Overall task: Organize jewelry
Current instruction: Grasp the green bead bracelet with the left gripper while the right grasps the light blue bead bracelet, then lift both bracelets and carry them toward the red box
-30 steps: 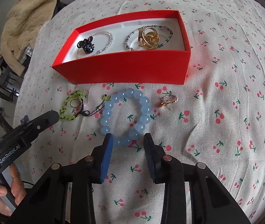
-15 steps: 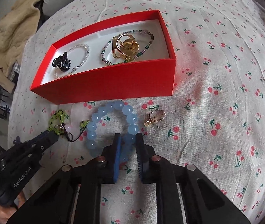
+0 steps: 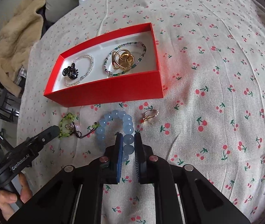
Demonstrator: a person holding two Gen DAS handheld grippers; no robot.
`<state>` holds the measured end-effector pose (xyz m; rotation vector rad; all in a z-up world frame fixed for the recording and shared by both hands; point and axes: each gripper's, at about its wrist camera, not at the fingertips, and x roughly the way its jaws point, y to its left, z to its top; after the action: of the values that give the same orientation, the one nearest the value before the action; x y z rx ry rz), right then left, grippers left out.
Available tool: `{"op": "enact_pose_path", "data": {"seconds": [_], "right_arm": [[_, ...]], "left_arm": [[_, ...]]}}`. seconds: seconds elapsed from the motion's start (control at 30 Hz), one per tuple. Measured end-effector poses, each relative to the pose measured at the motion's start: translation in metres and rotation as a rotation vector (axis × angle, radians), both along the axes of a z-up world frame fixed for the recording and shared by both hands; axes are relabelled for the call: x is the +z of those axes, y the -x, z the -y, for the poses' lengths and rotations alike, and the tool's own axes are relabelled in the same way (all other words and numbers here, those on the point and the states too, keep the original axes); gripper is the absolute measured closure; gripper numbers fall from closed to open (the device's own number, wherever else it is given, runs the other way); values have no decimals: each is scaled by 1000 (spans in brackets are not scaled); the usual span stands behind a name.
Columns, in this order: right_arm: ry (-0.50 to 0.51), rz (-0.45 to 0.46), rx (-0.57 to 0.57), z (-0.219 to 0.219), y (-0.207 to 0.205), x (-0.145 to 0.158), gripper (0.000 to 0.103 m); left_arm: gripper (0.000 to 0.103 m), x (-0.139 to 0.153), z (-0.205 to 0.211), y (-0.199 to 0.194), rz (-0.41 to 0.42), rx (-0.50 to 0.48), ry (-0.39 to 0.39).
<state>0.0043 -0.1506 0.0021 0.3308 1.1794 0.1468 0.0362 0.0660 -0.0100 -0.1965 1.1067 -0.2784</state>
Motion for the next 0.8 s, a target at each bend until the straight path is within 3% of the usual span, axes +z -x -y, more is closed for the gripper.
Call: {"op": "enact_pose_path", "data": {"seconds": [0.17,0.27,0.33,0.8], "right_arm": [[3,-16,9,-1,-3,-4,91],[3,-11,15,1,-4,-2,91],[0,4,28,2,-3,4,91],[-54,141,128,-3,9,63,91]], "left_arm": [[88,-13,18,-6,-2,-33,-124],[96,-10,26,-7,-1,-35,-174],[102,-6,26,-7,-2,-38,-171],[102,57,17,23,140,-54,-36]]}}
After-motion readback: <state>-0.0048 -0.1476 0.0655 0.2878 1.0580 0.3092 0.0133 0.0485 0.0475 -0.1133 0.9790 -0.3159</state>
